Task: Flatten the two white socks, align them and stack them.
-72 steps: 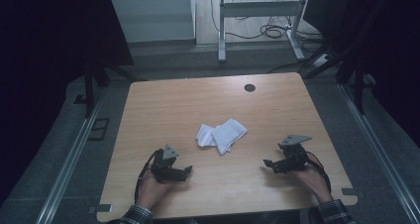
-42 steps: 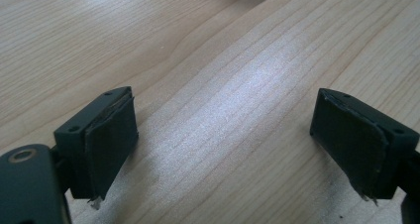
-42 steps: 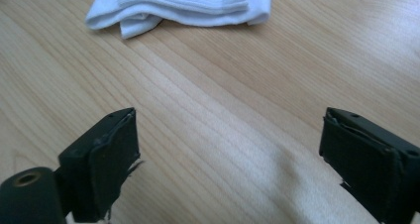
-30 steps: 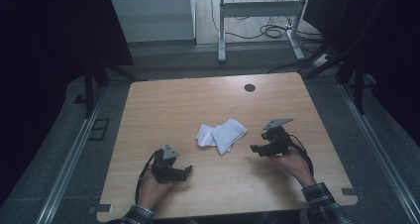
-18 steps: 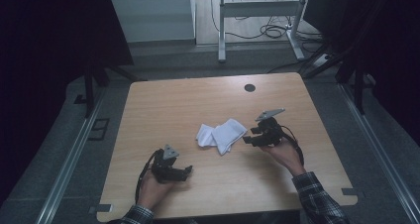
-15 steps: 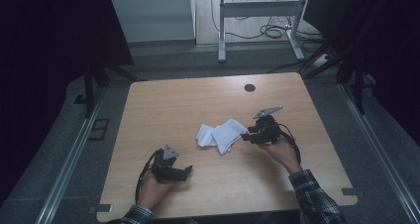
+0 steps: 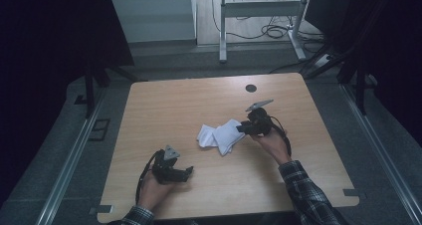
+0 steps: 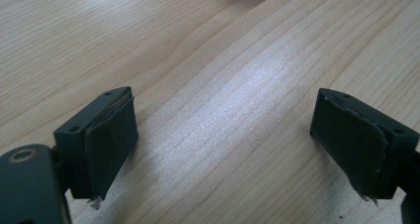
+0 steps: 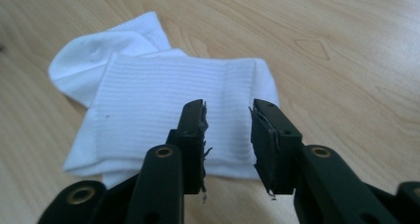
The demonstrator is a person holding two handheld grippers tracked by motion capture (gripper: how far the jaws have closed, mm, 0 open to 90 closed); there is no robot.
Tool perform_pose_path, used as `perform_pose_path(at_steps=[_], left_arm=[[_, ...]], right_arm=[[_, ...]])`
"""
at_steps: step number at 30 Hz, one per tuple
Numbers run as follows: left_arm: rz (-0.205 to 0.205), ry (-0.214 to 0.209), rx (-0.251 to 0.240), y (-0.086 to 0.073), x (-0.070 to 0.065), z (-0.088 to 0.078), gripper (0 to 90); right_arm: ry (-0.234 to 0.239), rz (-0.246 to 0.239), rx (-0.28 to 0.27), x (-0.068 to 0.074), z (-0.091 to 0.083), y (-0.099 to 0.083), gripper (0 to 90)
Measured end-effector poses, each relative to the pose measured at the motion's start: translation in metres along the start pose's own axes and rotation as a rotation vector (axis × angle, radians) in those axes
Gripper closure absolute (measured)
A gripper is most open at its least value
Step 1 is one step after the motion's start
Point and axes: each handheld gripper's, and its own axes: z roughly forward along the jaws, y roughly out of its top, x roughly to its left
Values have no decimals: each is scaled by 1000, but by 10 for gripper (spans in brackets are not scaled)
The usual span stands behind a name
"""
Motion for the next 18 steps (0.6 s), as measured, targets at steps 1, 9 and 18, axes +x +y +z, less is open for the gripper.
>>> perform_pose_path(at_steps=[1, 9, 18], left_arm=[[0, 0, 0, 0, 0, 0, 109], [0, 0, 0, 0, 0, 0, 109], [-1, 0, 0, 0, 0, 0, 110]], right_arm=[[1, 0, -3, -1, 2, 1, 636], [-25, -22, 30, 1, 24, 4, 612], [-49, -26, 79, 5, 33, -2, 807]])
